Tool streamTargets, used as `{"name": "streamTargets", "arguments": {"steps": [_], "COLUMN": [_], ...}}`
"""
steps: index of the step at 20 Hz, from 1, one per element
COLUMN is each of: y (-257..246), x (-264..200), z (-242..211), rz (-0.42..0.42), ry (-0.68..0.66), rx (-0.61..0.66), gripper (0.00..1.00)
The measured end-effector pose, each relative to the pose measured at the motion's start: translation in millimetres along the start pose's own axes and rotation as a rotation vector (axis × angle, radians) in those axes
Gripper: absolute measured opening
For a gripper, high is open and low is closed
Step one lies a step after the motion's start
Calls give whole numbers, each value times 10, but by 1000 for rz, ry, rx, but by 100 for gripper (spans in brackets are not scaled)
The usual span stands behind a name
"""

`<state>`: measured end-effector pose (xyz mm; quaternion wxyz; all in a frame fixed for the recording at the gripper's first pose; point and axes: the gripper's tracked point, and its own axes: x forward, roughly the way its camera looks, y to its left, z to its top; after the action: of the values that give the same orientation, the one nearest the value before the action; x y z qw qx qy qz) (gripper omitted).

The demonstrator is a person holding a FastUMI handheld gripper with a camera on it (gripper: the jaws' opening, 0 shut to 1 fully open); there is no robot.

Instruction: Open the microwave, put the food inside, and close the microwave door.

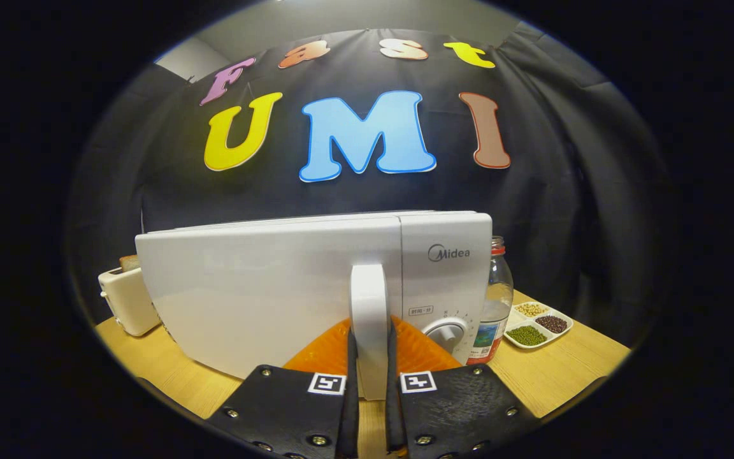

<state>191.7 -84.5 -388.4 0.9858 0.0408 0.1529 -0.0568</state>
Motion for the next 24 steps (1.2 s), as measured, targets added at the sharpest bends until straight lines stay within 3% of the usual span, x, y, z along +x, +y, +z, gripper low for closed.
{"name": "streamTargets", "arguments": {"steps": [4, 5, 10, 15, 24], "y": [0, 4, 13, 138, 835], "x": [-28, -49, -79, -618, -1760], "z": [-5, -9, -29, -100, -251], "rz": [0, 0, 16, 47, 246], "ry": [9, 8, 20, 17, 92], "rx": [1, 2, 11, -66, -65], "gripper": [17, 10, 10, 10, 9]}}
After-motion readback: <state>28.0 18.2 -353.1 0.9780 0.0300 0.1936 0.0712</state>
